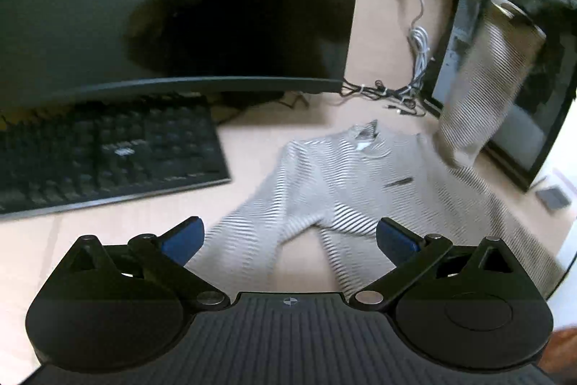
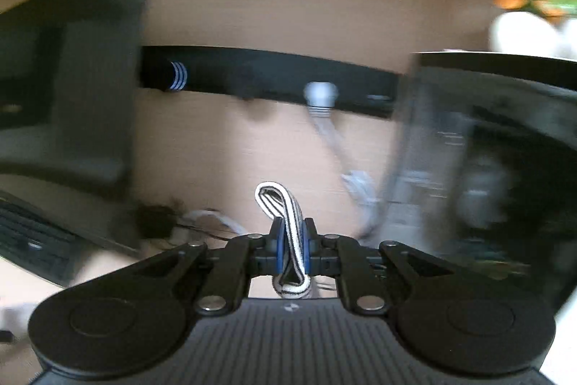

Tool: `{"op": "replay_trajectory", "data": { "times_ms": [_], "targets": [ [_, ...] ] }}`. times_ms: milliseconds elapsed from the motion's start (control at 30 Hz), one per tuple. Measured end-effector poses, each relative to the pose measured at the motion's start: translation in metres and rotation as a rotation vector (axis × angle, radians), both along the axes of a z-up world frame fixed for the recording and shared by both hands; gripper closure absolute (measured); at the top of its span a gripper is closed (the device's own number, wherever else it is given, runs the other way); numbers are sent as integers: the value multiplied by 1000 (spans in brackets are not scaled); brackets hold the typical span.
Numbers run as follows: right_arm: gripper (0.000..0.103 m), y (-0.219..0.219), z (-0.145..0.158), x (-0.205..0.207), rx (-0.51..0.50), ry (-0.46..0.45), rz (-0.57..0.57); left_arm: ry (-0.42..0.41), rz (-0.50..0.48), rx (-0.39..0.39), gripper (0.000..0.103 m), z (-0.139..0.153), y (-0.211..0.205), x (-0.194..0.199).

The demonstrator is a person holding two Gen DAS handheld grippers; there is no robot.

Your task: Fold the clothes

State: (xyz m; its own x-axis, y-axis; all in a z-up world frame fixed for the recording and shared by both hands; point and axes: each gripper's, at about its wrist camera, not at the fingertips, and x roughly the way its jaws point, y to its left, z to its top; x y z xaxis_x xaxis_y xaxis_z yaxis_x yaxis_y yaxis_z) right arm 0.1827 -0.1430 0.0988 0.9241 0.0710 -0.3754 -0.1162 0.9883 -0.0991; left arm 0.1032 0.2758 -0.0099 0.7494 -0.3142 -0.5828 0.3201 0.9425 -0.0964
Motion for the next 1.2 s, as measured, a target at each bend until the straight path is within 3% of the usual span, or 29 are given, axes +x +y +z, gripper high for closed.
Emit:
{"op": "replay_trajectory", "data": {
  "times_ms": [167, 333, 433, 500, 700, 800, 867, 933, 1033, 1100, 1200],
  "targets": [
    [94, 64, -19, 27, -10, 45, 138, 6, -8, 85, 0, -4, 18, -23],
    [91, 112, -44, 59, -38, 101, 189, 19, -50, 213, 0, -18, 21, -44],
    [78, 124, -48, 67, 1, 105, 198, 38, -41, 260, 0, -27, 25, -52],
    [63, 129, -48, 69, 26, 94, 205, 52, -26, 269, 0, -30, 30, -55],
    [53, 132, -49, 57, 42, 79, 239, 68, -22, 277, 0, -30, 39, -61],
    [54, 139, -60, 43, 78, 136, 296, 60, 21, 252, 0, -25, 47, -61],
    [54, 150, -76, 28, 130, 230, 390, 60, 108, 201, 0, -18, 60, -56],
    [64, 169, -108, 11, 228, 409, 501, 67, 213, 128, 0, -10, 76, -49],
    [65, 205, -158, -3, 337, 642, 588, 68, 346, 27, 0, 3, 97, -39],
    [65, 223, -180, -2, 376, 712, 571, 60, 389, -16, 0, 10, 104, -36],
    [60, 235, -196, 13, 440, 719, 460, 39, 420, -67, 0, 19, 109, -38]
  ]
}}
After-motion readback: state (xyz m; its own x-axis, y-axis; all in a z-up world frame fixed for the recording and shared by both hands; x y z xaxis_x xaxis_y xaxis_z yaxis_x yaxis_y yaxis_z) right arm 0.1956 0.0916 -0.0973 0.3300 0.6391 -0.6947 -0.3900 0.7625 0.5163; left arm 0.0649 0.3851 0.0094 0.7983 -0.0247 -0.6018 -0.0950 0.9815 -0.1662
